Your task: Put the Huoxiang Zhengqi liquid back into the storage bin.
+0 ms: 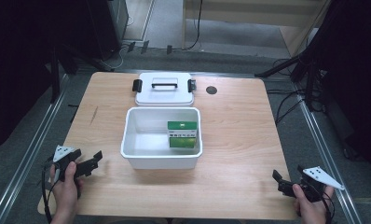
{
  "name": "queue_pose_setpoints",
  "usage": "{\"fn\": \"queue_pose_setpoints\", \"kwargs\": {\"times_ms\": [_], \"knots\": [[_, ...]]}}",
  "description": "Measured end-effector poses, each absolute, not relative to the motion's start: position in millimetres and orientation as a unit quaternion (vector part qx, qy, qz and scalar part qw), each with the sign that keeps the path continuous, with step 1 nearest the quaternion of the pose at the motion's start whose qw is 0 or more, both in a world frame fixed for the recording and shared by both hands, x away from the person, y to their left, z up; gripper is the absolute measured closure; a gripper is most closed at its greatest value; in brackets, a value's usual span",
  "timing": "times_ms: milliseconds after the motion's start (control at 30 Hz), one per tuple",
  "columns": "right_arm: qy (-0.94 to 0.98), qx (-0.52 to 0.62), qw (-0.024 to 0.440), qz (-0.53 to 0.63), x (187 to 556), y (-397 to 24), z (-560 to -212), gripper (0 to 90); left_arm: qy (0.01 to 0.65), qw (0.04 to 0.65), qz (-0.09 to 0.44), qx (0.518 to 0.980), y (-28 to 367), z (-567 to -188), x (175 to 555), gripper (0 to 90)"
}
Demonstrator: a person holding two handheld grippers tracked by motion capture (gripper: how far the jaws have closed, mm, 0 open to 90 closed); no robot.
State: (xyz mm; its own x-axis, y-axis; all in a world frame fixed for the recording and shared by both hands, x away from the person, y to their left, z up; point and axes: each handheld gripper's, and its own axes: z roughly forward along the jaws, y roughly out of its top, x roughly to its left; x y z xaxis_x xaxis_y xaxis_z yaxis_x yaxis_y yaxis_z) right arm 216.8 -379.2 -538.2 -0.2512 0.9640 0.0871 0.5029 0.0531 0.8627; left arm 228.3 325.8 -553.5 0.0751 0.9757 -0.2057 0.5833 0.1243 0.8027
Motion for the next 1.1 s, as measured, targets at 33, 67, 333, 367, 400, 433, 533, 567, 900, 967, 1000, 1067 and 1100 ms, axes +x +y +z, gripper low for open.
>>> {"fn": "queue_pose_setpoints", "kwargs": {"times_ms": [33, 67, 333, 367, 400, 433, 533, 567, 900, 967, 1000, 1067, 1100], "knots": [[0.67, 0.548, 0.275, 0.419, 216.2, -379.6, -539.0, 0.0, 0.634, 0.4, 0.245, 0.615, 325.8, -553.5, 228.3, 12.5], [0.668, 0.549, 0.274, 0.42, 215.6, -379.8, -539.9, 0.0, 0.634, 0.4, 0.245, 0.614, 325.8, -553.5, 228.3, 12.5], [0.667, 0.55, 0.278, 0.419, 214.0, -377.4, -545.9, 0.0, 0.634, 0.4, 0.245, 0.614, 325.9, -553.5, 228.3, 12.5], [0.664, 0.552, 0.278, 0.421, 213.5, -377.1, -545.8, 0.0, 0.635, 0.4, 0.245, 0.614, 325.8, -553.6, 228.4, 12.5], [0.662, 0.553, 0.282, 0.42, 213.3, -377.0, -545.8, 0.0, 0.634, 0.4, 0.245, 0.614, 325.8, -553.6, 228.4, 12.5], [0.66, 0.556, 0.283, 0.419, 213.0, -376.7, -545.7, 0.0, 0.635, 0.4, 0.245, 0.614, 325.8, -553.5, 228.4, 12.5], [0.656, 0.557, 0.283, 0.423, 213.1, -377.6, -545.8, 0.0, 0.636, 0.4, 0.244, 0.613, 326.0, -553.7, 228.6, 12.5], [0.655, 0.558, 0.281, 0.424, 213.1, -378.1, -545.9, 0.0, 0.636, 0.402, 0.243, 0.613, 326.1, -553.8, 228.9, 12.5], [0.646, 0.608, 0.282, 0.365, 217.8, -375.3, -547.9, 12.4, 0.636, 0.402, 0.241, 0.613, 326.4, -554.0, 229.8, 12.5], [0.65, 0.604, 0.284, 0.363, 217.1, -374.2, -548.0, 12.4, 0.636, 0.402, 0.24, 0.613, 326.6, -554.0, 229.9, 12.5], [0.652, 0.604, 0.284, 0.361, 217.1, -373.6, -548.1, 12.4, 0.636, 0.402, 0.241, 0.613, 326.5, -554.0, 229.9, 12.5], [0.656, 0.601, 0.289, 0.353, 217.5, -371.8, -548.2, 12.4, 0.636, 0.401, 0.241, 0.614, 326.3, -554.0, 230.1, 12.5], [0.656, 0.601, 0.289, 0.352, 217.5, -371.0, -548.2, 12.4, 0.636, 0.401, 0.24, 0.614, 326.3, -554.0, 230.1, 12.5]]}}
